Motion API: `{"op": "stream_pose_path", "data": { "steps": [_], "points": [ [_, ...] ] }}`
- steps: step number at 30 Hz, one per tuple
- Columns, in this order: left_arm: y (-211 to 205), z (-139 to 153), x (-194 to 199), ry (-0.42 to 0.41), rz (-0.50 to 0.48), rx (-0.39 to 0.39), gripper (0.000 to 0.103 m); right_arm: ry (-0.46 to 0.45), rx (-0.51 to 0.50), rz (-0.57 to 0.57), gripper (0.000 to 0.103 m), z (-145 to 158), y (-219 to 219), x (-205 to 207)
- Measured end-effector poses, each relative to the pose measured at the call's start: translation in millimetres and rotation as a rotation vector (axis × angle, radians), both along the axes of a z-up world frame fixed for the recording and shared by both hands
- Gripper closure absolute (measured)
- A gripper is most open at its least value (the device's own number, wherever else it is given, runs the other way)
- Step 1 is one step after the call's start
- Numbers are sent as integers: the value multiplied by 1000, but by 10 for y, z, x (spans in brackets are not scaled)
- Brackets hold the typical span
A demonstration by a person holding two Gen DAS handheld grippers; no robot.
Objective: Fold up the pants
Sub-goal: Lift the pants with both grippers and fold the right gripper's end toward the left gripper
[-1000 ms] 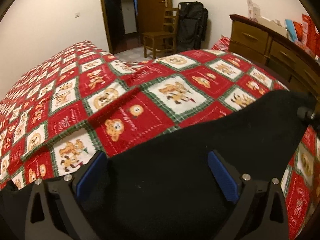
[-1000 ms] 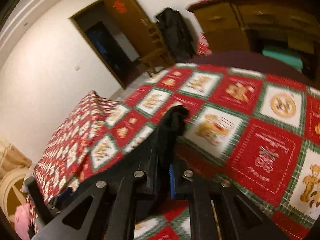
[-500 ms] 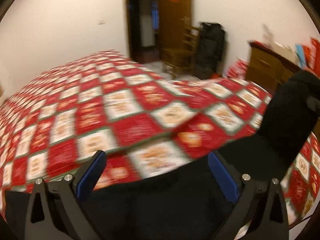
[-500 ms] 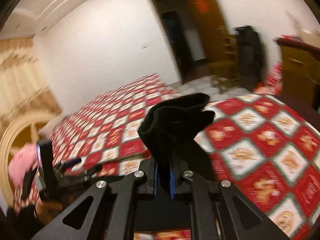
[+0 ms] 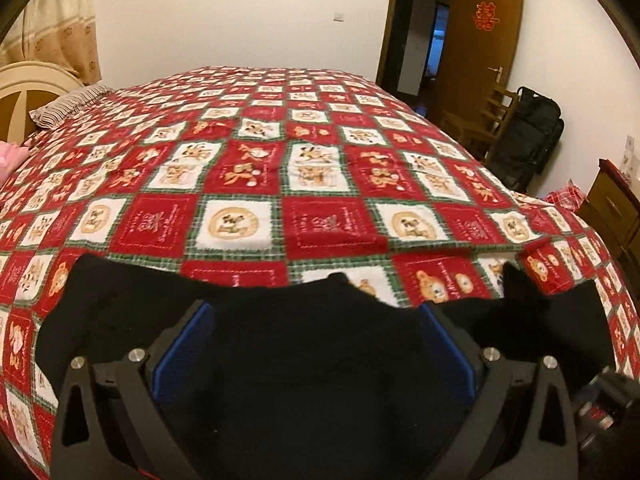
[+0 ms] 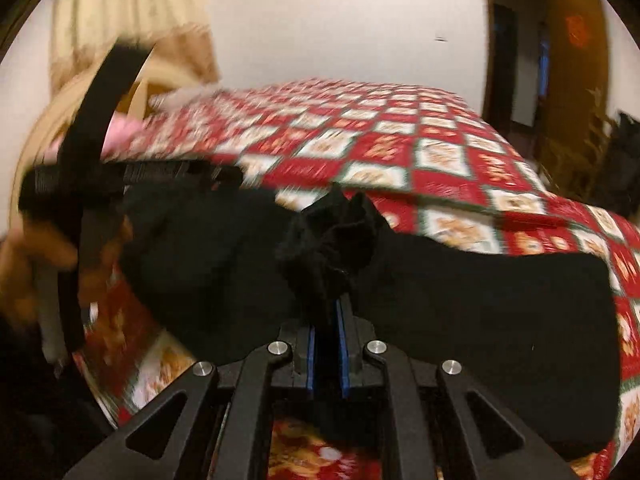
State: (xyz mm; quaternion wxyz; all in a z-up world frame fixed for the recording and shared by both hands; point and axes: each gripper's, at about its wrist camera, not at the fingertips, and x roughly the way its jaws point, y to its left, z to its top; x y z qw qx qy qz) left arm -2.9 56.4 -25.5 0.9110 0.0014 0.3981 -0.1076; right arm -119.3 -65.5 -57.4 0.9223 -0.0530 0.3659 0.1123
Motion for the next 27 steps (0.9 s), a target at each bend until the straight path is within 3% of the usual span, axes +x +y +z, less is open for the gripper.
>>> {"op": "stream_pose_path", "data": {
  "steps": [5,6,8,9,13,15,17,18,19,22,27],
  "points": [
    [4,-38,3,-14,-8,14,0,11,-63,8,88,-151,50,20],
    [-22,-55,10,-11,-12,18,0,9,-73,18,80,-151,66,10],
    [-30,-64,-8,-6,-25,20,0,25,-81,73,48,-151,129,-46],
    [-39,-62,-9,-6,-30,22,0,31,-79,95,45,-134,149,-80],
    [-104,24,-14,-27,-41,27,0,-11,4,147,45,121,-13,-275],
    [-166,95,-29,-48,-56,26,0,-50,96,66,45,349,-380,-325],
    [-266,144,-63,-63,-85,26,0,-81,141,-53,56,522,-801,-336],
    [-347,157,-90,-68,-108,24,0,-88,156,-104,67,572,-993,-326],
    [-420,159,-118,-69,-130,18,0,-92,177,-178,69,613,-1257,-304],
    [-651,105,-187,-50,-177,9,0,-69,232,-304,79,610,-1773,-171],
    [-978,-105,-235,5,-185,71,1,31,200,-335,79,345,-2072,247]
  ]
}}
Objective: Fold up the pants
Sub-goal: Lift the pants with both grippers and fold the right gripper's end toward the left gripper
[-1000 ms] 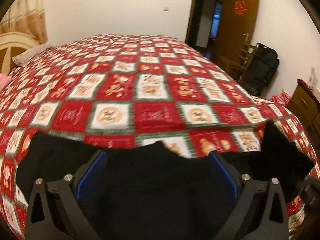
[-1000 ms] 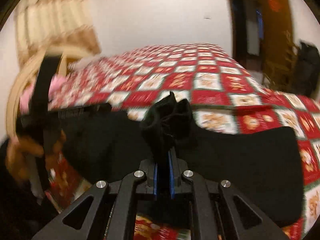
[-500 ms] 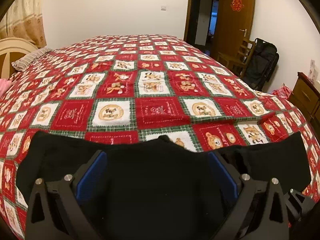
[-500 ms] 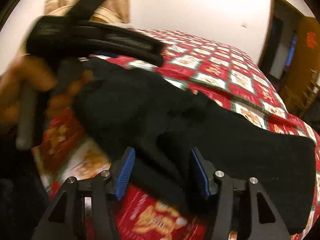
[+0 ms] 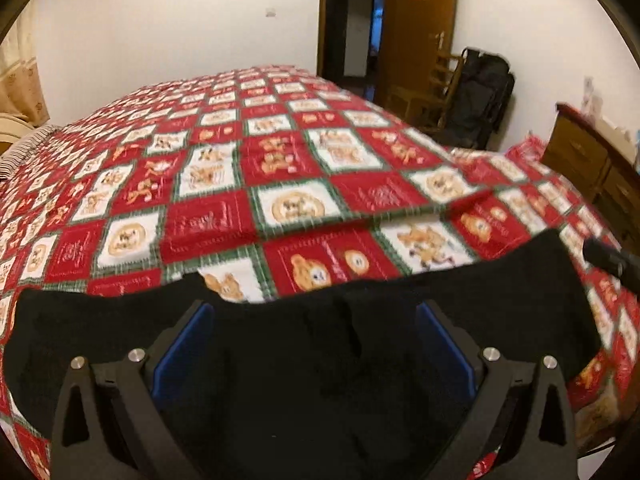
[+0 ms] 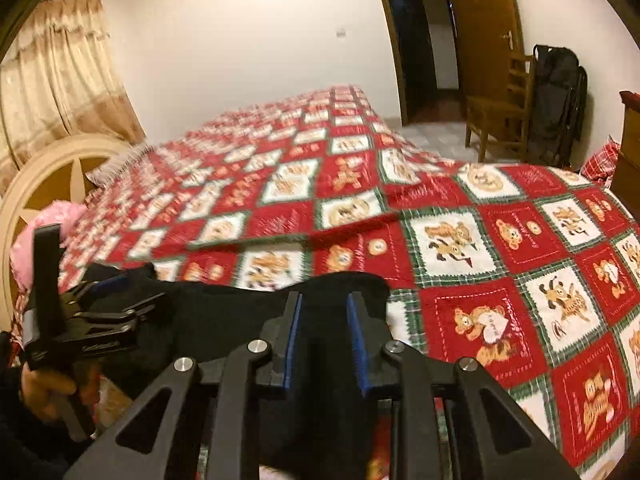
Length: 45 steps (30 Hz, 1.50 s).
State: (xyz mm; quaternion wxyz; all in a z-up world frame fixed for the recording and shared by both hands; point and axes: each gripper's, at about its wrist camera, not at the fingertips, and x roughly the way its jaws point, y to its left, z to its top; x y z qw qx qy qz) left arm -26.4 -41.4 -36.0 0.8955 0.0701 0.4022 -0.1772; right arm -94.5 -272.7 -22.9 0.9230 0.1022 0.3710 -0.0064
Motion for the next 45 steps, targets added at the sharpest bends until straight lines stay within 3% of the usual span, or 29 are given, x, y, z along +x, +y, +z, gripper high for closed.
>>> {"op": "stream_pose_path", "data": {
  "steps": [3,5,8,11,16,21,26,28,32,36,40,43,45],
  "points": [
    [-41,-125,29,28,38,49,1,102,2,-15,79,-220,-31,114],
    [-20,-255,72,66,81,90,1,88,8,-18,79,-235,-35,147],
    [100,-350,83,105,118,26,0,94,-4,-14,79,-248,-35,164],
    [101,-358,74,99,114,28,0,89,30,-15,79,-218,-66,134],
    [89,-255,61,107,105,43,0,12,17,-1,79,90,-43,-371],
    [53,-79,16,10,84,41,0,70,18,11,79,-100,173,-676],
    [-28,-320,45,64,72,99,0,59,50,-42,79,-231,100,-798],
    [40,-337,45,72,82,59,0,77,43,-60,79,-183,89,-770],
    [128,-215,40,90,94,55,0,15,-41,-53,79,34,189,-642],
    [165,-100,-27,56,100,39,1,-19,61,-5,79,101,365,-305],
    [92,-174,-44,59,87,87,1,35,90,72,79,-113,774,35],
    [101,-260,-1,91,91,116,0,106,42,71,79,-381,1012,215],
    [123,-263,11,101,90,105,0,82,-12,57,79,-467,1095,212]
  ]
}}
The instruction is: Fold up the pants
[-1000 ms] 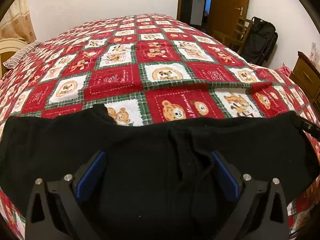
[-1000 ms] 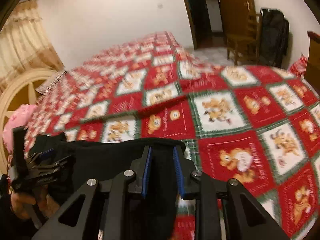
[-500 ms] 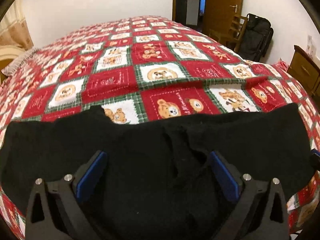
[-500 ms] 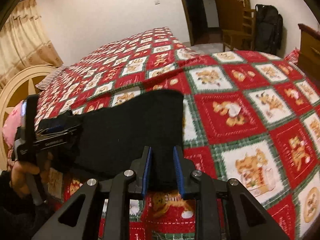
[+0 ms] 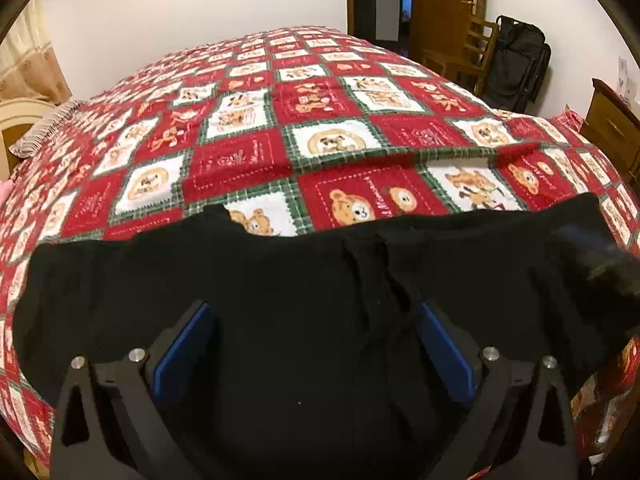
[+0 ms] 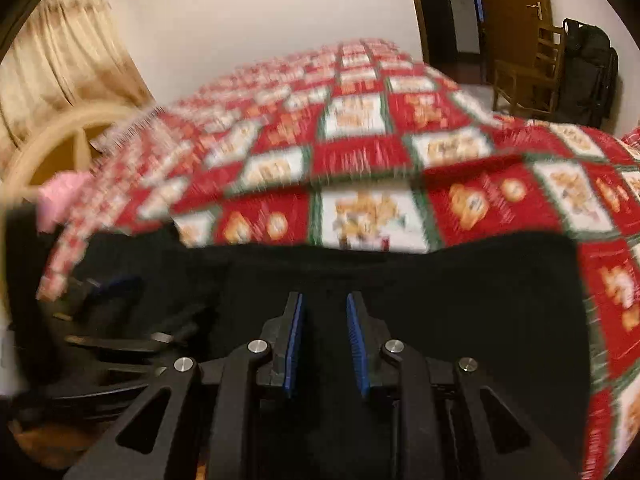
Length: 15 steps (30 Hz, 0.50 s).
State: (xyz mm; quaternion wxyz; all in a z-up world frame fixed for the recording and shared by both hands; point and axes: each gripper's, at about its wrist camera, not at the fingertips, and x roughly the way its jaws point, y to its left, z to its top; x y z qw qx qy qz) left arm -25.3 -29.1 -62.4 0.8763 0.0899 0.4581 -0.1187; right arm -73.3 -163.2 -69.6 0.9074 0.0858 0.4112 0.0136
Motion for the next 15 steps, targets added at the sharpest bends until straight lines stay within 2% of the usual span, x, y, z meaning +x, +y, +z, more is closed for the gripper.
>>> {"op": "stream_pose_path", "data": {
  "steps": [2,5,7,11,15],
  "points": [
    [4,-14,5,3,-5,5,0,-4,-32,3,78,10,36,-8],
    [30,-21,13,9,-12,-11,0,12,-8,-9,78,66,-18,-34],
    [54,1,25,19,-14,-28,0,-15,-17,-9,78,135,28,-79],
    [192,123,8,-25,-18,-34,0,-97,-3,76,78,260,292,-237],
    [553,227,37,-67,59,-25,0,-105,-8,177,78,192,612,-282]
  ]
}}
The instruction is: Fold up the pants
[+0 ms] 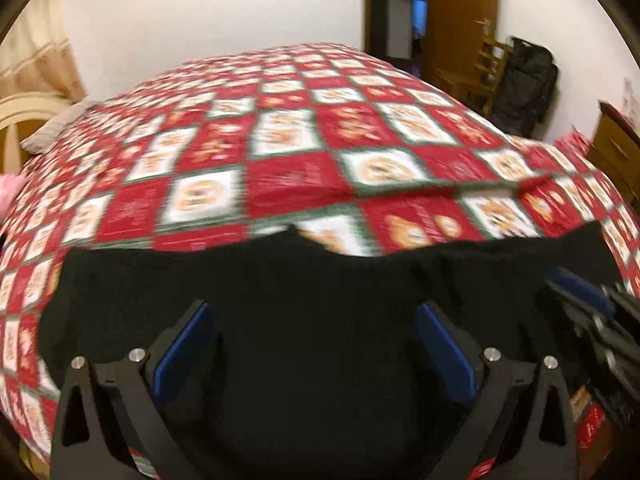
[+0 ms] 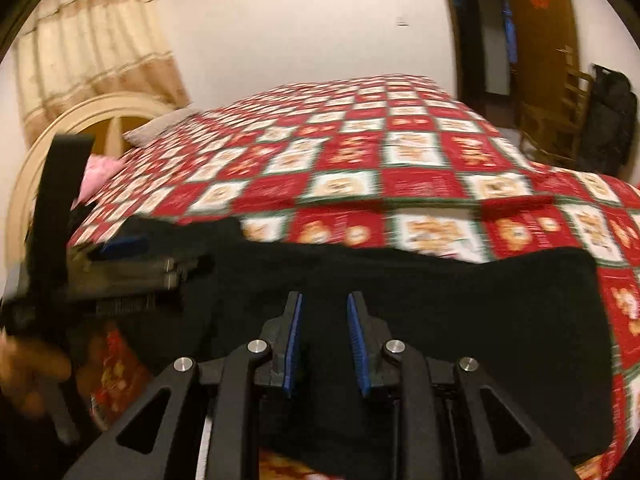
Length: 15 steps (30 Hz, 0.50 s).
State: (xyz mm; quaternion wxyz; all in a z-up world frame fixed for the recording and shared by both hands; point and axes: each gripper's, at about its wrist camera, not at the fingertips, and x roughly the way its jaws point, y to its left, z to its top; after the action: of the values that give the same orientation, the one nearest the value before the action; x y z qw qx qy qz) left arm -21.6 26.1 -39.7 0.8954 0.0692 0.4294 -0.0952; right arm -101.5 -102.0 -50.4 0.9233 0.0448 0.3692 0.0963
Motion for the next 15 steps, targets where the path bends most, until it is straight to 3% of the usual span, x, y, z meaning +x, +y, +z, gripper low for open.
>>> {"op": "stream_pose_path", "data": {
  "steps": [4,8,10,14,15],
  "points": [
    [475,12,36,-17,116,-9,0,71,-25,78,78,-193,246,57],
    [936,-11,92,-32,243,11,0,53,-53,112,65,-239,336,40],
    [1176,1,115,-38,308,3,0,53,-59,114,65,-210,345,19],
    [1732,41,164,-41,452,-79,0,-66,-48,91,64,27,299,-150],
    [1853,45,160,-47,488,-97,0,-92,-57,84,59,74,292,-179]
  ]
}}
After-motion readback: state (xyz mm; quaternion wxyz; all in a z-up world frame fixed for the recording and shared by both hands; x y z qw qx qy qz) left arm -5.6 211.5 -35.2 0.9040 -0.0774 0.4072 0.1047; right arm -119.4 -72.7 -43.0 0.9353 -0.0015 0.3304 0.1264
